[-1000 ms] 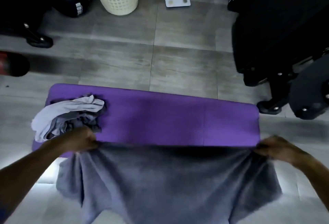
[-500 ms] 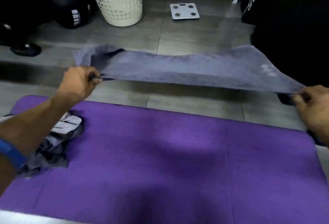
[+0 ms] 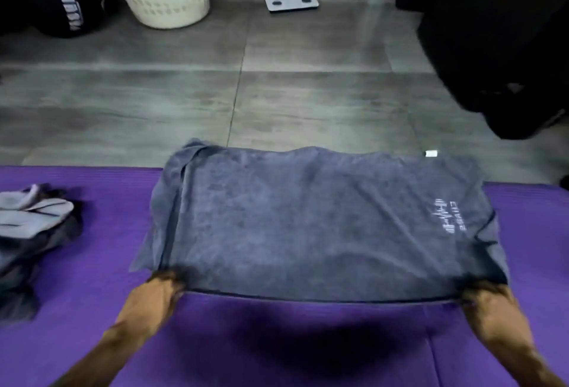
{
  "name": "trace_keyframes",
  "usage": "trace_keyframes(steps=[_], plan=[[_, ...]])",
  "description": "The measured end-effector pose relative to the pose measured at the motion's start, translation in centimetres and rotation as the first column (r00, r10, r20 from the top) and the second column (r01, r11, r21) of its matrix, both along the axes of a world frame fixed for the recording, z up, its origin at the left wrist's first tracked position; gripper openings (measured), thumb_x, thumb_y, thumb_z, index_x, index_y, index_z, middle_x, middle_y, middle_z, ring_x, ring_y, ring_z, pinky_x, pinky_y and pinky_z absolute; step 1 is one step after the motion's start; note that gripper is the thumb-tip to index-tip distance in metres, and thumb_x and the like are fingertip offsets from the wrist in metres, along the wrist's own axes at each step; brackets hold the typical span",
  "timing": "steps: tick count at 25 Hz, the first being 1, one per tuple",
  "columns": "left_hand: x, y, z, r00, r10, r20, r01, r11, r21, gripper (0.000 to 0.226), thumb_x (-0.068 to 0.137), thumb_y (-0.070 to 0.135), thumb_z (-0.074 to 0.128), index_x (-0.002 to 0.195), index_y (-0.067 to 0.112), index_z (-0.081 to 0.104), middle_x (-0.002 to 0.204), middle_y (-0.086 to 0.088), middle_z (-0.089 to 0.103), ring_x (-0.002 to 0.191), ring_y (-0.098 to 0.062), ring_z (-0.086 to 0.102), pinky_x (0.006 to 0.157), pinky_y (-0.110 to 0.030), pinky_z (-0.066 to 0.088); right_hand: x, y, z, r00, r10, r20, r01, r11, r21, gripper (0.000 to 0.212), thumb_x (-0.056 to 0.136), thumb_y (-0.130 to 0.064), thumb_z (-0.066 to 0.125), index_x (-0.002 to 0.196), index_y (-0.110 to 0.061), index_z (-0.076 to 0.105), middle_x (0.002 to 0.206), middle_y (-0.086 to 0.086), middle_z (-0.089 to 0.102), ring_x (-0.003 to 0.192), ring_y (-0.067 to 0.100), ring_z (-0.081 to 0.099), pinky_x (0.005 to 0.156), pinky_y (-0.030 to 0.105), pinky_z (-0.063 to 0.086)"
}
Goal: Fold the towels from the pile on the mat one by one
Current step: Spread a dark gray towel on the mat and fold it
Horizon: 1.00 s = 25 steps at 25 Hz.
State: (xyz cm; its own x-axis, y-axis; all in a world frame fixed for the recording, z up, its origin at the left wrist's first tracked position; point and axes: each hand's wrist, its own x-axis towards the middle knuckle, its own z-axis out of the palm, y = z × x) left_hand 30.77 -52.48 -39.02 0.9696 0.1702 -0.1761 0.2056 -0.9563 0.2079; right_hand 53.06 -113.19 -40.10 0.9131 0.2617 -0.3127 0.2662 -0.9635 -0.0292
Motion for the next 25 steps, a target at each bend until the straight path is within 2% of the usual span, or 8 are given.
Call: trace_keyframes(steps=[2,5,8,12,17,19,21,25], plan=[[-2.7,-1.3,-1.3,0.963,0.183,-0.197,-0.182,0.983,0.022,0.032,0.095,0.034,0.042,0.097,0.021,0.07,0.105,0.0,0.069,0.097,-0.027,0.067,0.079,-0.033,0.052,-2.0,-2.0,-1.0,0.998,-0.044,-0.038,0.042,0.998,-0.052,0.039,0.076,-0.035,0.038,0.075,-0.016,0.072,0.089,0.013,0.07,0.087,0.038,0.063,0.077,0.048,0.051],[-5.9,-1.4,-1.5,0.911,0.274,-0.308,-0.284,0.959,0.011,0.031,0.087,0.041,0.045,0.105,0.028,0.067,0.111,0.002,0.068,0.099,-0.026,0.065,0.082,-0.032,0.05,-4.3,-2.6,0.1,0.996,-0.094,-0.004,0.093,0.992,-0.091,0.028,0.072,-0.031,0.047,0.075,-0.021,0.074,0.093,0.01,0.07,0.083,0.038,0.063,0.072,0.046,0.052],[-8.1,-1.2,-2.5,0.93,0.154,-0.334,-0.132,0.987,0.087,0.013,0.073,0.017,0.07,0.079,0.028,0.069,0.083,-0.001,0.071,0.072,-0.027,0.07,0.057,-0.037,0.058,-6.9,-2.2,1.4,0.993,-0.092,0.067,0.095,0.995,-0.042,0.023,0.07,-0.03,0.053,0.073,-0.022,0.075,0.086,0.01,0.069,0.07,0.039,0.062,0.061,0.045,0.055],[-9.6,-3.7,-0.1,0.9,0.029,-0.435,0.006,0.997,0.08,0.007,0.06,0.019,0.056,0.065,0.024,0.055,0.054,-0.002,0.057,0.041,-0.023,0.059,0.03,-0.03,0.043,-9.6,-3.6,1.6,0.984,-0.156,0.081,0.161,0.985,-0.066,0.022,0.066,-0.014,0.085,0.083,-0.025,0.079,0.095,0.012,0.07,0.077,0.043,0.064,0.063,0.05,0.058],[-9.1,-5.2,1.5,0.807,0.083,-0.584,-0.008,0.991,0.131,0.019,0.068,0.016,0.07,0.079,0.029,0.062,0.084,-0.003,0.068,0.08,-0.026,0.071,0.063,-0.035,0.056,-12.4,-4.4,2.2,0.988,-0.147,-0.044,0.147,0.989,-0.007,0.017,0.069,-0.02,0.071,0.085,-0.022,0.077,0.094,0.01,0.071,0.077,0.042,0.066,0.061,0.05,0.058],[-7.3,-5.3,1.2,0.859,-0.054,-0.509,0.077,0.997,0.026,0.023,0.086,0.028,0.057,0.109,0.031,0.061,0.112,0.003,0.065,0.105,-0.012,0.065,0.084,-0.023,0.051,-11.5,-3.9,2.9,0.979,-0.195,-0.056,0.196,0.981,0.006,0.024,0.069,-0.024,0.068,0.091,-0.026,0.076,0.098,0.006,0.074,0.084,0.039,0.067,0.065,0.049,0.058],[-4.4,-6.1,0.2,0.785,-0.187,-0.591,0.189,0.98,-0.059,0.026,0.087,0.034,0.058,0.112,0.042,0.061,0.118,0.006,0.065,0.107,-0.005,0.064,0.087,-0.02,0.051,-9.9,-4.0,3.1,0.985,-0.174,0.02,0.174,0.985,0.011,0.033,0.073,-0.034,0.062,0.103,-0.027,0.073,0.106,0.003,0.073,0.086,0.037,0.066,0.067,0.046,0.058],[2.1,-13.3,3.3,0.86,-0.416,-0.295,0.457,0.885,0.083,0.038,0.057,0.05,0.067,0.091,0.034,0.075,0.089,0.004,0.075,0.073,-0.015,0.072,0.061,-0.034,0.06,-7.8,-6.0,1.8,0.998,0.036,0.06,-0.028,0.991,-0.13,0.054,0.072,-0.045,0.047,0.119,-0.025,0.067,0.128,0.004,0.063,0.095,0.032,0.065,0.066,0.046,0.057]])
